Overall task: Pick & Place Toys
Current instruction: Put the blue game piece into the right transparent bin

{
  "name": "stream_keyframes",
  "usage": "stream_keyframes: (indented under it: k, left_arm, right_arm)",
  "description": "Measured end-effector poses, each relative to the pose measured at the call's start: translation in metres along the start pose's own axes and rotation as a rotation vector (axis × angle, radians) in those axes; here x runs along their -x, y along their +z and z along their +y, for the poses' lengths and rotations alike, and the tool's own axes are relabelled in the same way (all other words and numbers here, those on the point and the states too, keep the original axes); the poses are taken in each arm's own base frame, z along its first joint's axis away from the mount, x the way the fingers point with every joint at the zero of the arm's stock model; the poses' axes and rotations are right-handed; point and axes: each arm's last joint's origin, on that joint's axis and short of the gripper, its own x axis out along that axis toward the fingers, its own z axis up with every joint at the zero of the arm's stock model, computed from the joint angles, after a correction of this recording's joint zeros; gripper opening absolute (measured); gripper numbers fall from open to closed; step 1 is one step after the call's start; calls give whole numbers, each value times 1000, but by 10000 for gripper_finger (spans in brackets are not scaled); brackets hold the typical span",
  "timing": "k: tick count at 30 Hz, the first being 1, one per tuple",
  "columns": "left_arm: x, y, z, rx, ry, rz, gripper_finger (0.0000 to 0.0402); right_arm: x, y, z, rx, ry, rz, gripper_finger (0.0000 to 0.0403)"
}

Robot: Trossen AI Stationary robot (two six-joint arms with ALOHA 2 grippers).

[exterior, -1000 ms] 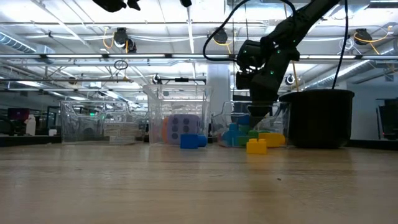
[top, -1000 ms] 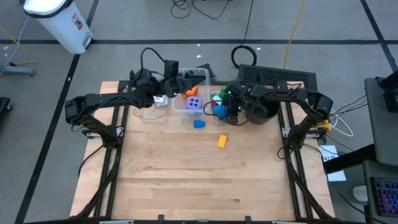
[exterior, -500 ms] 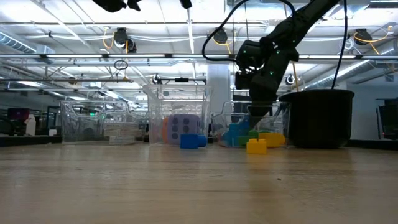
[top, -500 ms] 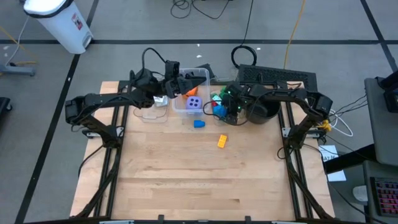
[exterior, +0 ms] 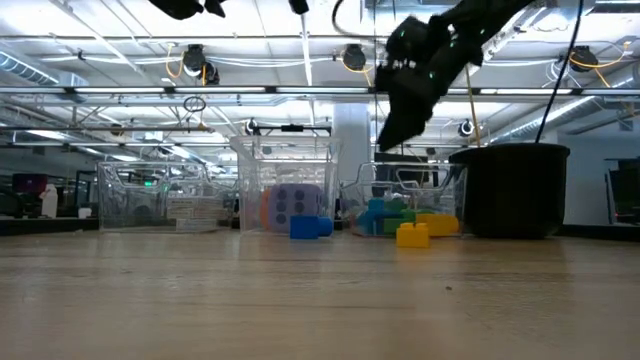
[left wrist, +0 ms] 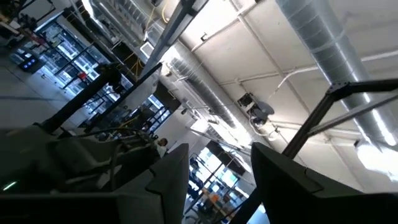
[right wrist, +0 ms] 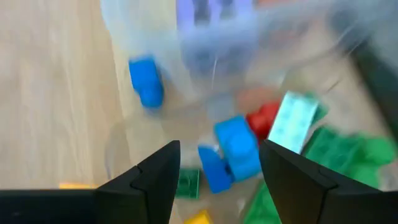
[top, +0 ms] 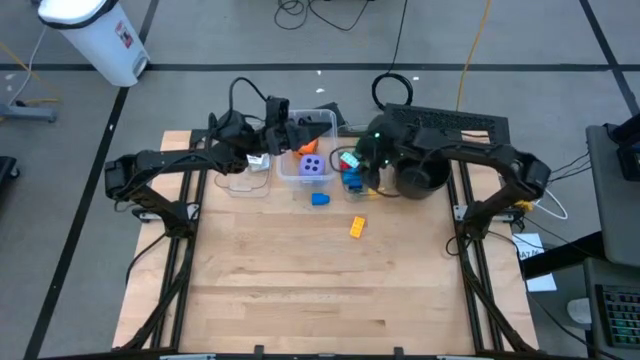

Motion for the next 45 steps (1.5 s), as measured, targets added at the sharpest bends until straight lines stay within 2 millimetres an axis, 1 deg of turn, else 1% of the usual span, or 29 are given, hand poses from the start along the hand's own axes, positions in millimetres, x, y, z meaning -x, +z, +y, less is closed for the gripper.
stream_keyframes:
  k: [3,8,13,16,18,22,25,27,33,36,39,45]
  left_arm:
    - [-1,-2,1,19,22,-1,175]
    - [-1,-7,4,-53,63,32,175]
    - [-5,-18,4,-11,138,20,175]
    - [-6,-28,2,18,145,75,175]
    - [-8,-36,0,19,143,124,175]
    - [-12,-59,-9,-14,140,234,175]
    - [-13,-80,-16,-62,149,336,175]
    - [-12,-95,-21,-73,171,404,175]
    - [-4,-141,-36,-114,350,562,175]
    - [3,-161,-46,-156,434,622,175]
    - [11,-178,-54,-193,520,685,175]
    - [31,-202,-66,-238,671,817,175]
  right_arm:
    - [23,10,4,-15,-16,-119,214]
    - [71,21,14,-60,-26,-315,212]
    - [114,21,25,-178,-1,-456,210]
    - [132,19,31,-274,34,-509,212]
    - [137,15,36,-317,62,-526,212]
    - [137,10,54,-341,147,-542,209]
    - [127,5,70,-431,250,-525,206]
    - [119,2,84,-458,326,-525,205]
    - [97,-12,128,-422,591,-633,204]
    - [88,-24,147,-453,685,-706,203]
    - [82,-37,162,-490,698,-740,203]
    - [67,-59,190,-488,540,-711,203]
